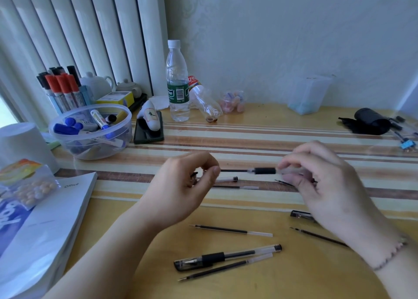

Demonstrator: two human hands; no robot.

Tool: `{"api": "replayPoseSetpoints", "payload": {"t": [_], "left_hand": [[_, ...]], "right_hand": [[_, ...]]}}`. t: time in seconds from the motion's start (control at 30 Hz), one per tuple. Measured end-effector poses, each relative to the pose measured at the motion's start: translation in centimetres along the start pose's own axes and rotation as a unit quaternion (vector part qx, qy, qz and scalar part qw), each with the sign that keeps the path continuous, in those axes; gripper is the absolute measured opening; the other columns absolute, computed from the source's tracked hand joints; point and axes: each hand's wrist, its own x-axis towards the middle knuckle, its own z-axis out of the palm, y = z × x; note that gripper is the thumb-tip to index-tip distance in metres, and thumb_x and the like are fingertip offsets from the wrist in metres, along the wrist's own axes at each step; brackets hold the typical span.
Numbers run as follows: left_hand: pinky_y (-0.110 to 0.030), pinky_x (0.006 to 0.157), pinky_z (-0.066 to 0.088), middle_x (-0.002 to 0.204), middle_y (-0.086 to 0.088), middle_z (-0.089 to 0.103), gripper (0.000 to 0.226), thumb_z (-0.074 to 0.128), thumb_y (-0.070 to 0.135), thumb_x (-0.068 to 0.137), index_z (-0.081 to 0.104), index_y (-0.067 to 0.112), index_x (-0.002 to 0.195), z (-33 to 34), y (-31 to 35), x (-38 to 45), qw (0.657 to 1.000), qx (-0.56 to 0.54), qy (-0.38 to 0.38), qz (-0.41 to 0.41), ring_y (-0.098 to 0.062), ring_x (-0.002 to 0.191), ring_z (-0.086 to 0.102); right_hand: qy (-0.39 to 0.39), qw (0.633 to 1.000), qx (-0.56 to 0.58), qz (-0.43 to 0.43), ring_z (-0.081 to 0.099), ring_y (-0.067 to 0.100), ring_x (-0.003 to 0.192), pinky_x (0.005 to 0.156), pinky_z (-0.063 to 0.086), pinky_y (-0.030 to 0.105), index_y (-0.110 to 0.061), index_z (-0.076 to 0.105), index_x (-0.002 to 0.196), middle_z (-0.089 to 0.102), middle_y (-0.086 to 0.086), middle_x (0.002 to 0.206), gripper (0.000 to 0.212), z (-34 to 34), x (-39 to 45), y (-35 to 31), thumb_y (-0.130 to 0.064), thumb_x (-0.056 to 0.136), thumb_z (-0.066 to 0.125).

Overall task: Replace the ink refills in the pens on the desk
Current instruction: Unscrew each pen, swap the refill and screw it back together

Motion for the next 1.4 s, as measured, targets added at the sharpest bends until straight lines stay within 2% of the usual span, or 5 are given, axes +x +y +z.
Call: {"api": "replayPoseSetpoints", "payload": {"t": [0.23,0.33,0.47,1.23,1.4], "left_hand": [[-0.008,0.046,0.028,0.063,0.020,0.054,0.014,0.057,0.017,0.096,0.061,0.018,0.083,-0.6,-0.3,0.2,0.999,-0.004,0.026,-0.018,0.000,0.047,0.048],[-0.008,0.046,0.025,0.062,0.020,0.054,0.015,0.056,0.019,0.097,0.061,0.018,0.082,0.0,0.0,0.1,1.000,-0.027,0.008,-0.011,-0.003,0.044,0.043],[-0.010,0.047,0.025,0.070,0.012,0.055,0.015,0.055,0.026,0.096,0.059,0.025,0.082,0.5,0.1,-0.1,1.000,-0.029,-0.008,0.009,-0.005,0.043,0.042],[-0.008,0.055,0.036,0.081,0.020,0.067,0.003,0.072,0.029,0.085,0.072,0.029,0.088,-0.7,-1.4,0.1,0.996,0.082,-0.011,-0.025,0.012,0.062,0.054],[-0.035,0.070,0.055,0.089,0.021,0.068,0.010,0.066,0.041,0.086,0.070,0.034,0.092,0.1,-1.6,-0.1,0.988,0.128,-0.084,-0.022,0.000,0.083,0.064]], "right_hand": [[0.047,0.987,-0.064,0.138,0.050,0.002,0.068,0.056,0.036,0.022,-0.022,0.055,0.085,0.056,-0.009,0.083,0.015,-1.7,0.5,2.1,-0.017,0.082,0.068],[0.039,0.994,0.054,0.085,0.062,-0.001,0.072,0.054,0.044,0.010,-0.023,0.069,0.095,0.063,-0.018,0.085,0.019,-1.2,0.4,0.4,-0.038,0.083,0.066],[-0.021,0.996,0.084,0.032,0.068,0.004,0.078,0.064,0.057,0.030,-0.028,0.076,0.089,0.071,-0.021,0.087,0.026,0.1,-0.2,-1.1,-0.048,0.081,0.061],[-0.257,0.966,-0.013,0.017,0.055,-0.004,0.069,0.055,0.034,0.012,-0.041,0.071,0.083,0.063,-0.030,0.089,0.021,1.6,-1.1,-2.8,-0.058,0.074,0.065],[-0.292,0.956,-0.013,-0.008,0.059,0.007,0.071,0.065,0.044,0.021,-0.039,0.069,0.083,0.059,-0.030,0.100,0.018,2.1,-1.0,-3.0,-0.055,0.077,0.065]]}}
